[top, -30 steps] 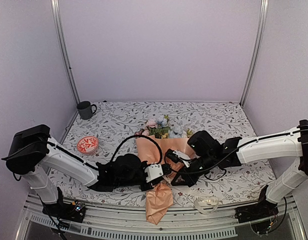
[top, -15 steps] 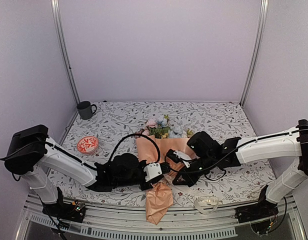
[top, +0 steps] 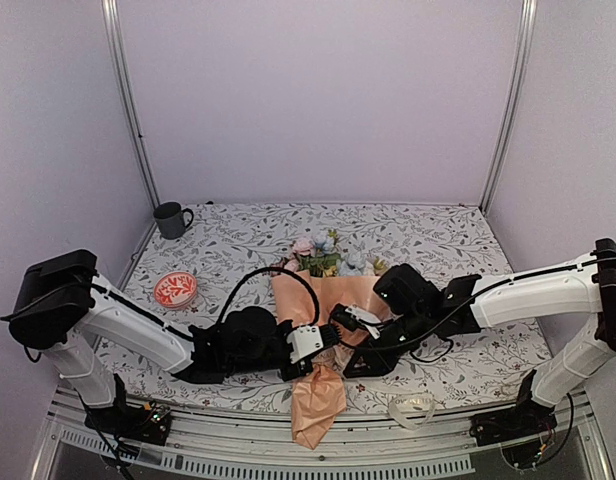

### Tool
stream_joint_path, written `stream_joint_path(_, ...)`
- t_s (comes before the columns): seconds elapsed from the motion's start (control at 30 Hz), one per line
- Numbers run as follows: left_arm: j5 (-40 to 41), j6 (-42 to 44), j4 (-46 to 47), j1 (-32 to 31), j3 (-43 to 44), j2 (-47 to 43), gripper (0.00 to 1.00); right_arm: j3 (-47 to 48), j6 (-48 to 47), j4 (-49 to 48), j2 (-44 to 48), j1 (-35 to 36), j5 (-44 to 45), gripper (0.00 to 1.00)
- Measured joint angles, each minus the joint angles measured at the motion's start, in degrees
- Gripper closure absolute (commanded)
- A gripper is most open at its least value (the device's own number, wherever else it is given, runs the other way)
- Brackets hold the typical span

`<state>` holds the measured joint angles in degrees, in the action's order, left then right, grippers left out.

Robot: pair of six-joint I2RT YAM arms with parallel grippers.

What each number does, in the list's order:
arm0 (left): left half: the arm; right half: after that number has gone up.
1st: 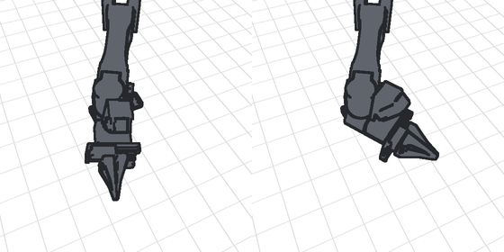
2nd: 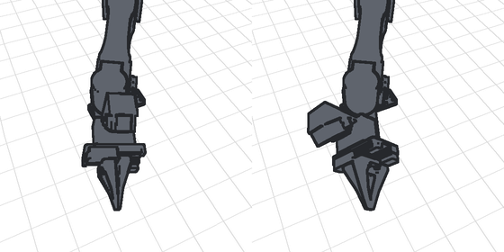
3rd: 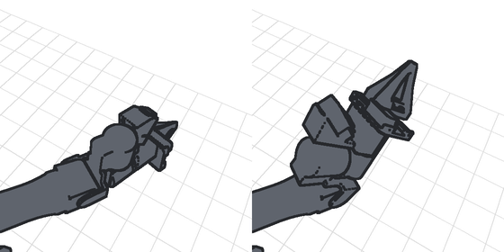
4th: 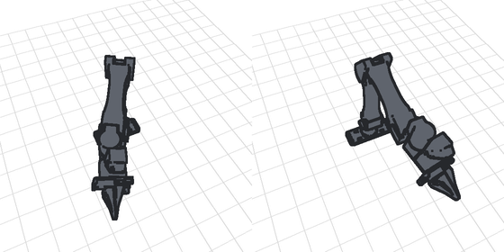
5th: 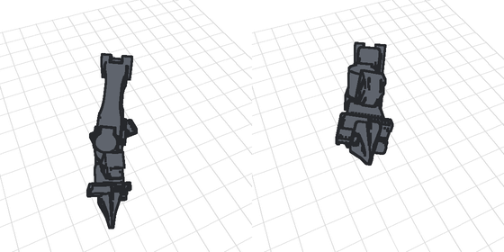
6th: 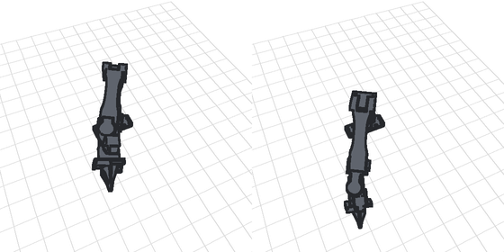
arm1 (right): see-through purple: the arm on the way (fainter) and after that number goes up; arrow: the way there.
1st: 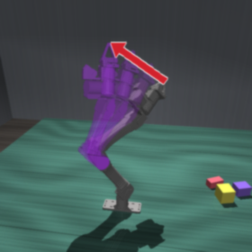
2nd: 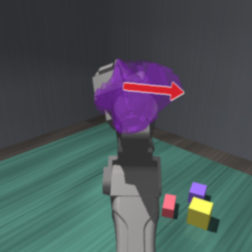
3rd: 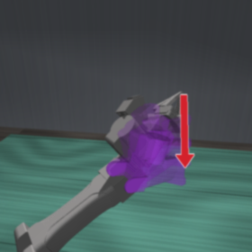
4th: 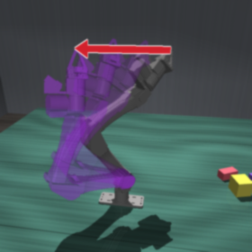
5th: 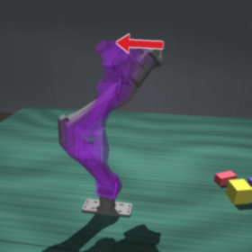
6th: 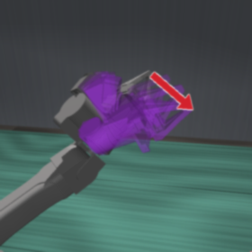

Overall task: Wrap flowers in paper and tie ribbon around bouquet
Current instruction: Cross the half-tied ribbon over the folded bouquet.

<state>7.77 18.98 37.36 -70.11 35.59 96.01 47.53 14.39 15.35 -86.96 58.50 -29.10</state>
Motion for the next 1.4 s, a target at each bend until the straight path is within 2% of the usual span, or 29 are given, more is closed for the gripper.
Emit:
stream_joint_path(0.13, 0.22, -0.02, 0.26, 0.0, -0.15, 0.0, 1.0, -0.02, -1.05, 1.14, 1.62, -0.35, -0.15, 0.64)
stream_joint_path(0.23, 0.22, -0.04, 0.68, 0.0, -0.74, 0.0, 1.0, -0.02, -1.77, 1.31, 5.55, -2.54, -1.49, 0.64)
stream_joint_path(0.4, 0.22, -0.17, 1.05, 0.0, -1.36, 0.0, 1.0, 1.38, -1.7, 0.24, 8.2, -7.85, -1.64, 0.77)
stream_joint_path(0.63, 0.2, -0.17, 1.4, 0.0, -1.86, -0.28, 1.0, 4.68, -0.28, -1.09, 0.31, -8.83, -0.96, 0.8)
stream_joint_path(0.67, 0.15, -0.17, 1.46, 0.0, -1.86, -0.37, 1.0, 4.68, -0.13, -1.05, -0.52, -8.83, -0.85, 0.84)
stream_joint_path(0.77, 0.15, -0.17, 1.73, 0.0, -1.86, -0.44, 1.0, 4.9, 0.02, -1.27, -1.55, -8.83, -0.72, 0.87)
stream_joint_path(1.07, 0.17, -0.15, 2.32, 0.0, -2.03, -0.52, 1.0, 9.05, -2.23, 0.04, -8.44, -8.83, -2.14, 0.89)
stream_joint_path(1.4, 0.17, -0.15, 2.43, 0.0, -2.45, -0.57, 1.0, 8.79, -4.22, 0.52, -8.81, -8.81, -7.56, 0.88)
